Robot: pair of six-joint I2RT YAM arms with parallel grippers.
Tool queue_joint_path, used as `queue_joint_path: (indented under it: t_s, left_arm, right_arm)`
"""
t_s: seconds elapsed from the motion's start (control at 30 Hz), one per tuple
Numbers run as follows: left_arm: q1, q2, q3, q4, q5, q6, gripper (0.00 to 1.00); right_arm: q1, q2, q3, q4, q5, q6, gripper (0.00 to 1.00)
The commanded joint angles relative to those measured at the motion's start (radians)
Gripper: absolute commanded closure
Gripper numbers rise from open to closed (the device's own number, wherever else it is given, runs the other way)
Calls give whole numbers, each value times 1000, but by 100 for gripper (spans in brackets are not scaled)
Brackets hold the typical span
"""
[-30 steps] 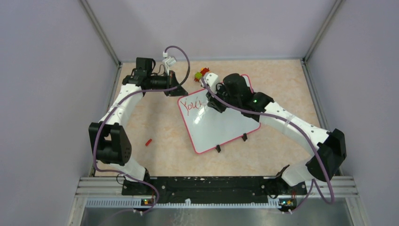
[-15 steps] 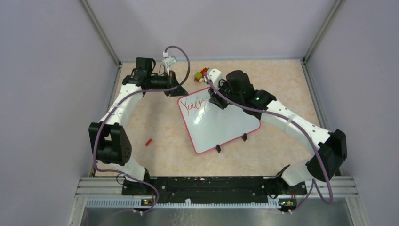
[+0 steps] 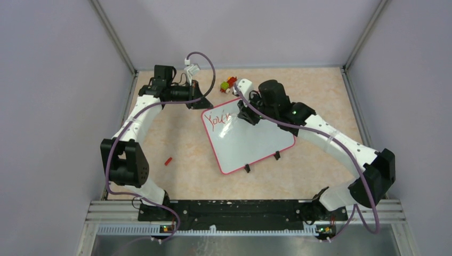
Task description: Write a sentence on the whiteboard
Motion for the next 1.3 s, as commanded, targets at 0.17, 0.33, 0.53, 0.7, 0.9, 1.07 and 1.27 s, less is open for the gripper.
queue_joint_path:
  t_s: [0.17,0.33,0.53,0.7,0.9,1.07,1.27]
  left_arm:
    - [-30,4,3,-29,4,10,100]
    - [-30,10,6,-29,7,10,100]
    - [-30,13,7,-29,10,10,100]
    - [-30,11,5,-29,7,11,100]
    - [-30,11,6,-29,7,11,100]
    - [-30,13,6,-30,9,12,100]
    - [-30,13,7,-29,9,15,100]
  right_arm:
    - [-7,17,-4,19,-1,-4,100]
    - [-9,18,-5,18,50,-21,100]
    - [-24,9,-3,6,78,-34,100]
    - [-44,9,10,1,89,-39,100]
    - [-46,16,27,6,98,-40,100]
    - [-46,19,43,15,97,-33,100]
    - [-46,28,57,17,82,-25,100]
